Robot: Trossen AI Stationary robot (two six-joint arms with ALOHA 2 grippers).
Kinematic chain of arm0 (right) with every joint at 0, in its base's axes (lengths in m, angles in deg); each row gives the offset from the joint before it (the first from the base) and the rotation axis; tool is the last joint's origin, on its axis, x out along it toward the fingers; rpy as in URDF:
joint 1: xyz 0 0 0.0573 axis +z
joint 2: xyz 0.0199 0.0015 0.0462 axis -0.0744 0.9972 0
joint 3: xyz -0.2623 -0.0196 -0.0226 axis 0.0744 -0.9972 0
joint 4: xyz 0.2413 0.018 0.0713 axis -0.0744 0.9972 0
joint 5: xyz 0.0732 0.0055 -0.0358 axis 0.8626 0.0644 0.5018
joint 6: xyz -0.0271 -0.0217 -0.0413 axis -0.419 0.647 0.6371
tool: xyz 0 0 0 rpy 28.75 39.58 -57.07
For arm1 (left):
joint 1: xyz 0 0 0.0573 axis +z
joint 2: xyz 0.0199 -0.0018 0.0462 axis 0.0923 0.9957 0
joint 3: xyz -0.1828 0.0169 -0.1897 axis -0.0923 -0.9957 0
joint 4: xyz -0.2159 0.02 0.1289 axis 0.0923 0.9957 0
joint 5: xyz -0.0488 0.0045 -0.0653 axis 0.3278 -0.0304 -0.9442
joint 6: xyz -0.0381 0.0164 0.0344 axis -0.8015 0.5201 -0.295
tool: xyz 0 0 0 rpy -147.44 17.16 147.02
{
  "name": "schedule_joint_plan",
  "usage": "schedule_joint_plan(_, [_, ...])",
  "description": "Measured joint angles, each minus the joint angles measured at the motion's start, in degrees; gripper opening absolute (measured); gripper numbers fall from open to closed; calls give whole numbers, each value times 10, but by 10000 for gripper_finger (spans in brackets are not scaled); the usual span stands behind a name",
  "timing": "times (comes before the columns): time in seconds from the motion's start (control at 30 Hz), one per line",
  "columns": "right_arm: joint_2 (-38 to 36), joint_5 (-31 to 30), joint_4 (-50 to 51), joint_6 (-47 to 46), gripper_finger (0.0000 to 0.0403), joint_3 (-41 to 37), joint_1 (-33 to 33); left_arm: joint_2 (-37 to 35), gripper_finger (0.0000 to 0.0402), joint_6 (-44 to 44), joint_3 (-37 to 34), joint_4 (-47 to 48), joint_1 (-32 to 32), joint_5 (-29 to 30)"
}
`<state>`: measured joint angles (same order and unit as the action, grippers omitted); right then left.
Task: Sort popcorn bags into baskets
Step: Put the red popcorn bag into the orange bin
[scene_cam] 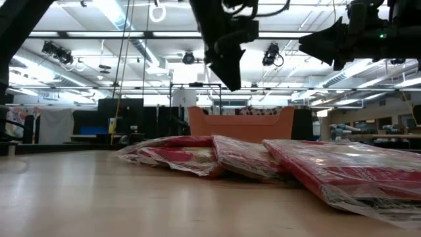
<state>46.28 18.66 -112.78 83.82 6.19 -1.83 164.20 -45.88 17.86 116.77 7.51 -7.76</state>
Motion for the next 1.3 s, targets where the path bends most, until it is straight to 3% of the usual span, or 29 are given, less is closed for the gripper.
schedule_joint_plan(0.17, [0,0,2,-6,180,0,0,10,177,-94,0,59,-67,31])
schedule_joint_plan(0.37, [0,0,2,-6,180,0,0,21,213,-218,-1,110,-139,34])
schedule_joint_plan(0.67, [7,0,-7,-7,180,0,0,51,244,-386,-49,114,-214,48])
schedule_joint_plan(1.13, [10,0,-7,-10,180,0,0,114,243,-378,-57,130,-222,59])
schedule_joint_plan(1.3, [10,0,-6,-10,180,0,0,121,211,-350,-57,173,-217,56])
